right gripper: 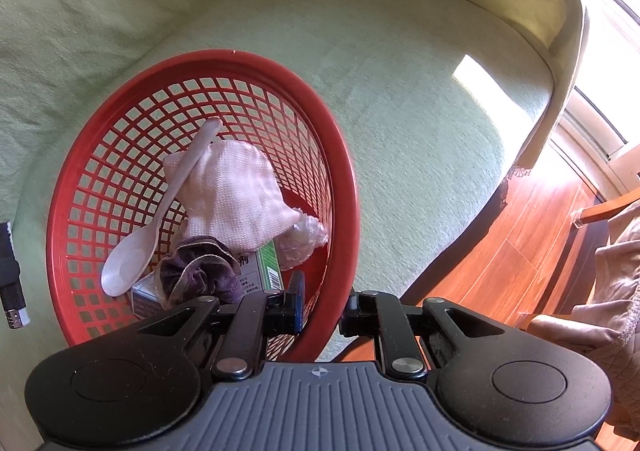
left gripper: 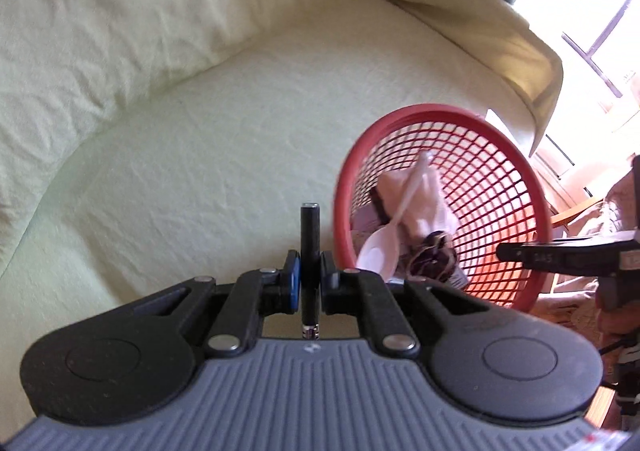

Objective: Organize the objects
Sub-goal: 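Carry the lighter over the red basket and open the left tool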

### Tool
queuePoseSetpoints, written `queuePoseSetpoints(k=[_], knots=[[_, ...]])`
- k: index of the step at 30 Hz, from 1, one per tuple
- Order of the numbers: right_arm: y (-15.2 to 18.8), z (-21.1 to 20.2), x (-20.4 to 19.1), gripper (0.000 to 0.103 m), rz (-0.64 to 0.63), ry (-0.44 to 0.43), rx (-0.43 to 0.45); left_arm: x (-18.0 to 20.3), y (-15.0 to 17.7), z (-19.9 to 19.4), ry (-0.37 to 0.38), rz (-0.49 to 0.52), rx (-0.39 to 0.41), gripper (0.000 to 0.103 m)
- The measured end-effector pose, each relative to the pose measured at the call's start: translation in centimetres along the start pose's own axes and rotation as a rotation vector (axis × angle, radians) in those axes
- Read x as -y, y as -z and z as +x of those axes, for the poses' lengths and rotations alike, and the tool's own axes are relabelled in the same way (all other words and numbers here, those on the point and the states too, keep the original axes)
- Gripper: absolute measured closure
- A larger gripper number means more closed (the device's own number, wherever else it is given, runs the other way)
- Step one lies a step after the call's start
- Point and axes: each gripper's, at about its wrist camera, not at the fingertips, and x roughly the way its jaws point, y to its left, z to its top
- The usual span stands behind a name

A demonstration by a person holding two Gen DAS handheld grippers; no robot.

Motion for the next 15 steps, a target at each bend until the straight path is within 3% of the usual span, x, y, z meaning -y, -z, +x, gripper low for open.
queuePoseSetpoints(k=[6,15], knots=[[0.0,0.3,0.3,0.091,0.002,0.018,0.003,3.8,-1.1,1.0,0.023,0.04,-0.005,0.097],[0.3,0.2,0.4,0.091,0.004,-0.007,0.003,5.6,-1.9,2.9,0.02,0.066,-0.025,0.097]])
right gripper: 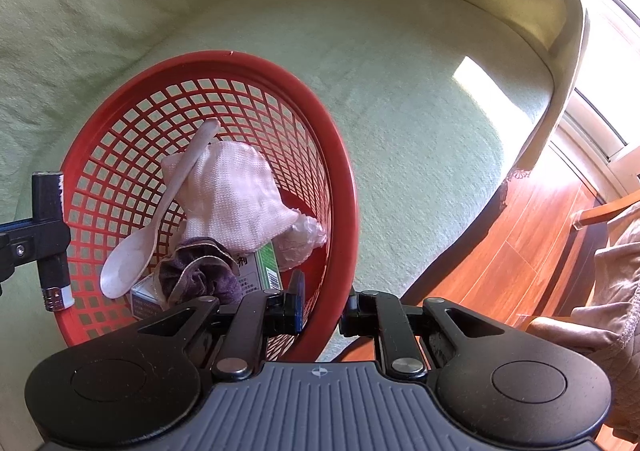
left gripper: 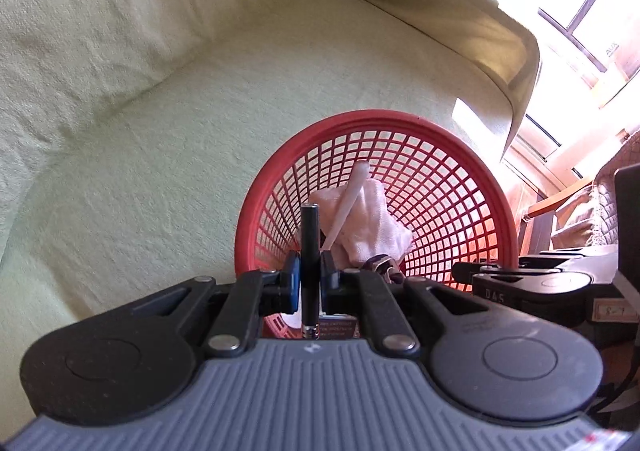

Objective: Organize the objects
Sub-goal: 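Carry the lighter over the red basket and open the left tool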

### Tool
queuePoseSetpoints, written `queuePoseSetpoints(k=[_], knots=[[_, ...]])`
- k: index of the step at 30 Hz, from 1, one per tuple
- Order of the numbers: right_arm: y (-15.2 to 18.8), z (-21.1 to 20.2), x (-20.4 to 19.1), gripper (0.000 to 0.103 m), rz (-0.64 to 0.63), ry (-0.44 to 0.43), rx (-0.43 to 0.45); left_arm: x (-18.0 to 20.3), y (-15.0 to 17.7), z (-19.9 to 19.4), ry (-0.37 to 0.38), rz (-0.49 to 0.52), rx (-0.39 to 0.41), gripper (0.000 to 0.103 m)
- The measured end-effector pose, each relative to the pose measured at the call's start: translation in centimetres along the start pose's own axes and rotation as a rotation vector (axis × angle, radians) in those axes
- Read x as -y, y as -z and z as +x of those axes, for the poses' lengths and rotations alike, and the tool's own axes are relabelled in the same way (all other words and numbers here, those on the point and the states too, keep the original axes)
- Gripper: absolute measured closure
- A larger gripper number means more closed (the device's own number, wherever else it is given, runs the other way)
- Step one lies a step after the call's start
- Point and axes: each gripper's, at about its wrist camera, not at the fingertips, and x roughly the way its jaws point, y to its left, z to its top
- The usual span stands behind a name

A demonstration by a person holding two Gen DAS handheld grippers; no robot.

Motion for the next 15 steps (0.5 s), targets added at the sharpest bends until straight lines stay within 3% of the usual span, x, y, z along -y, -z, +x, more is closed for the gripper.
queuePoseSetpoints(k=[3,5,6,15], knots=[[0.0,-0.1,0.0,0.091,-0.003,-0.011,0.002,0.4,-0.5,0.2,0.011,0.016,-0.006,0.092],[-0.1,-0.1,0.0,0.091,-0.005,-0.018,0.003,0.7,-0.5,0.0,-0.009,0.022,0.009,0.056],[-0.1,-0.1,0.0,0.091,-0.005,-0.022,0.003,0.9,-0.5,-0.1,-0.017,0.029,0.02,0.051],[0.1,-0.2,0.0,0.091,-0.004,-0.033,0.001,-0.2,-0.3,-1.2,-0.031,0.001,0.036,0.05]])
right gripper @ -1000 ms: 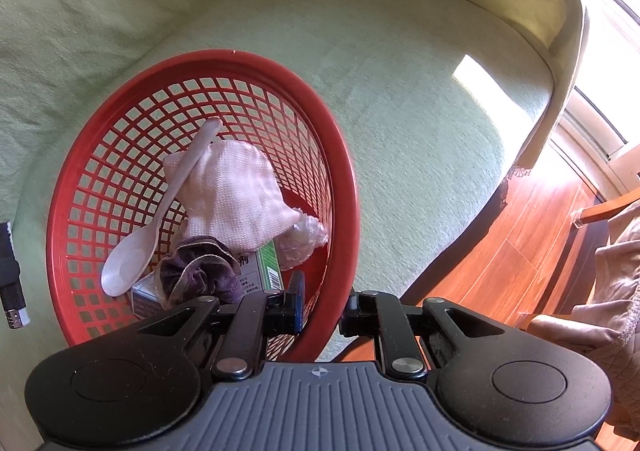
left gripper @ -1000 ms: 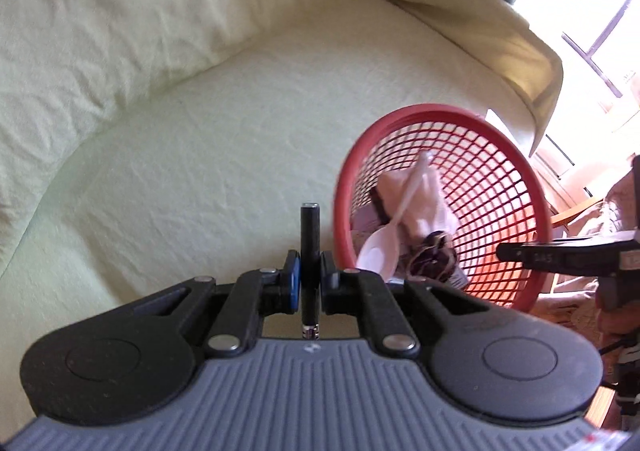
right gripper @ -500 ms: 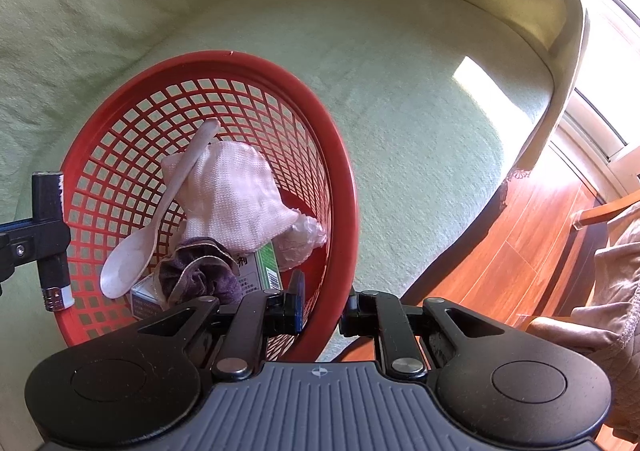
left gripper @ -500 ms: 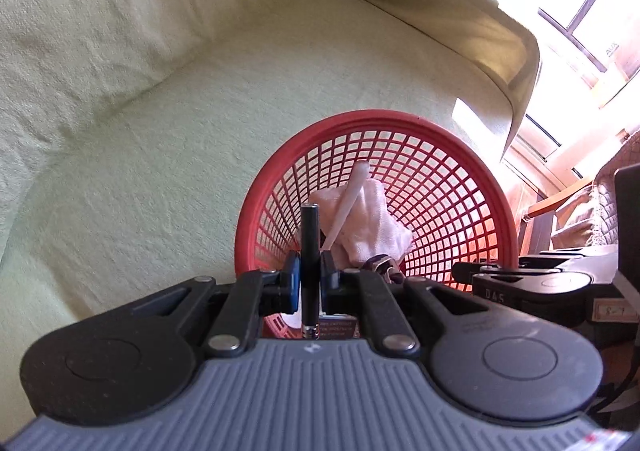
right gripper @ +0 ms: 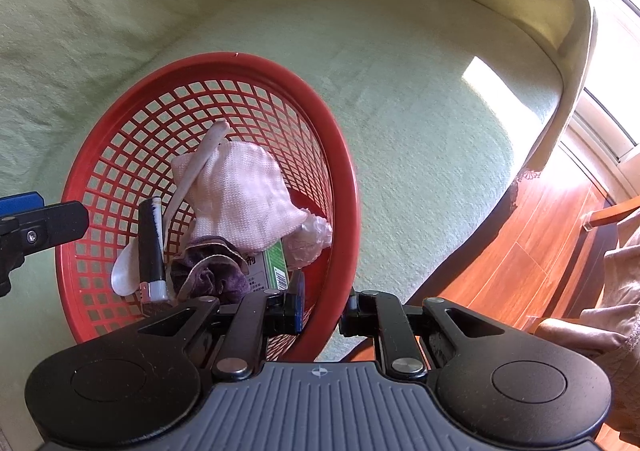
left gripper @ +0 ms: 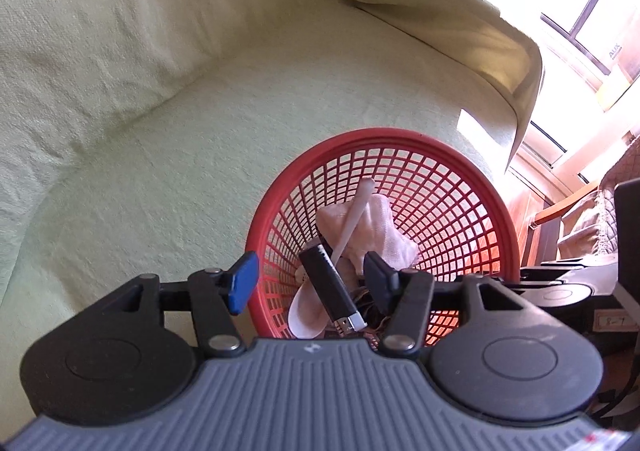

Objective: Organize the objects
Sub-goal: 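Carry the lighter over the red basket and open the left tool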

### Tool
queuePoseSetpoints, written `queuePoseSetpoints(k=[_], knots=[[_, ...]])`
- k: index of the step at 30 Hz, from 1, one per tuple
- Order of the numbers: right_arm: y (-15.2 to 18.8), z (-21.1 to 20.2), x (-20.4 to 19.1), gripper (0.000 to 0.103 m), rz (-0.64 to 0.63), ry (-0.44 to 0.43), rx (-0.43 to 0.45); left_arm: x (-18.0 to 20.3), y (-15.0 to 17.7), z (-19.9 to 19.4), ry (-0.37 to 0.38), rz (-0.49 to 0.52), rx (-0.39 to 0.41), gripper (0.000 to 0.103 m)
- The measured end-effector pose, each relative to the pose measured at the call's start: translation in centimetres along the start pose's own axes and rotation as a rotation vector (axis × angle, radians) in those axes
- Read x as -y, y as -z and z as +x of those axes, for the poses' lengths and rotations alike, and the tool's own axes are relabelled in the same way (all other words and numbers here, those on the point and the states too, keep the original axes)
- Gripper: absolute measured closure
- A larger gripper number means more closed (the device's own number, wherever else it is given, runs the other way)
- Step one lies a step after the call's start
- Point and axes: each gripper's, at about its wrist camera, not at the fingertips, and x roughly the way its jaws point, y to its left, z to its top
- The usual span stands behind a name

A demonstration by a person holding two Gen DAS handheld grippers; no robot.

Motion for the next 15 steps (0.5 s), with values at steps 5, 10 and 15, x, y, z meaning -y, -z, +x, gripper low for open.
queuePoseSetpoints(k=[5,10,15], knots=[[0.0,-0.2,-0.2,0.091,-0.003,-0.003,0.003,-0.7,0.3,-0.5,-0.009,-0.011,0.001,0.05],[0.0,-0.2,-0.3,0.091,-0.008,-0.013,0.007,-1.5,0.7,-1.2,-0.016,-0.032,0.008,0.05],[0.0,-0.1,-0.1,0.091,0.004,-0.032,0.007,-2.4,1.5,-2.3,-0.03,-0.07,0.02,0.049]])
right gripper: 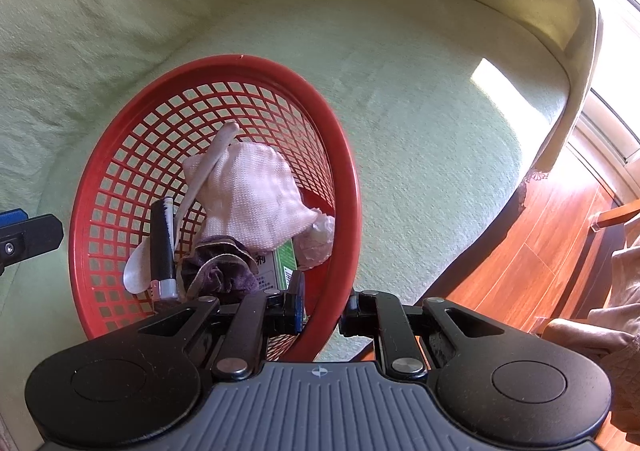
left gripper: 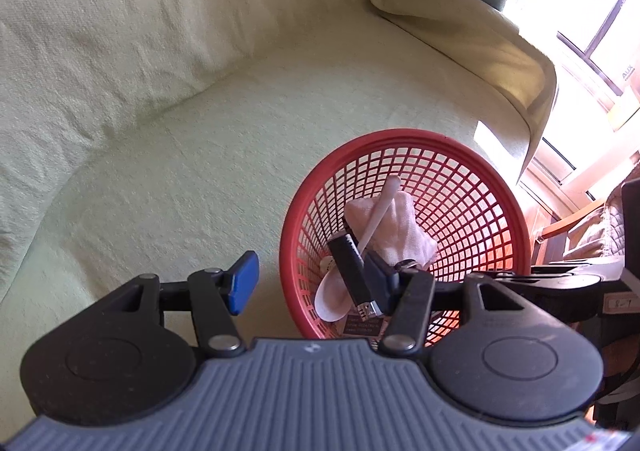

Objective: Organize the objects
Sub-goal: 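Carry the lighter over the red basket and open the left tool, then lower the red basket with the right tool onto the wooden floor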

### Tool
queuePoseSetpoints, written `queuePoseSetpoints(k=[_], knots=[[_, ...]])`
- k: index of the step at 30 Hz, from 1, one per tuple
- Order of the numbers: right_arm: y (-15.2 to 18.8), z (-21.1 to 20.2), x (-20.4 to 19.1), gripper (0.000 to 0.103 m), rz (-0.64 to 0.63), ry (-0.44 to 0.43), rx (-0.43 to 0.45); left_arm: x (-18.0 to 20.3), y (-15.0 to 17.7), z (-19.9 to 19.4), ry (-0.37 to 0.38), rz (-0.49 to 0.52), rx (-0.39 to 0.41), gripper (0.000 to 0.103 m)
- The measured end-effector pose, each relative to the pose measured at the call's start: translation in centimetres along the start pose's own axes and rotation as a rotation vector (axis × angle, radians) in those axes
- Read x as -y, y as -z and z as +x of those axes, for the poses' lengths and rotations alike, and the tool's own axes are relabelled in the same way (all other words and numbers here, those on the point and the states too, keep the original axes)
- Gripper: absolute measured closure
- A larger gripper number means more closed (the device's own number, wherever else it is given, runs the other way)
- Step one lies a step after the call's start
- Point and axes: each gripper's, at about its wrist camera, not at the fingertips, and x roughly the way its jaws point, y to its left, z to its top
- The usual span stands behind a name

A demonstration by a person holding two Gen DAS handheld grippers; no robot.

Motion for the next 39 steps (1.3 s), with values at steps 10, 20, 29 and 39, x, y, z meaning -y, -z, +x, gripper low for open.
queuePoseSetpoints(k=[10,20,29,39], knots=[[0.1,-0.1,3.2,0.091,0.188,-0.134,-0.006,-4.8,3.1,-2.3,-0.086,-0.127,0.001,0.043],[2.8,-1.2,7.3,0.093,0.288,-0.191,-0.02,-6.4,9.2,-4.2,-0.127,-0.212,-0.025,0.037],[11.7,-3.9,8.6,0.093,0.407,-0.161,0.031,-6.1,16.7,-4.9,-0.041,-0.106,-0.044,0.031],[25.8,-6.3,12.0,0.093,0.674,-0.117,0.024,-7.1,26.7,-7.1,0.025,-0.029,-0.035,0.027]])
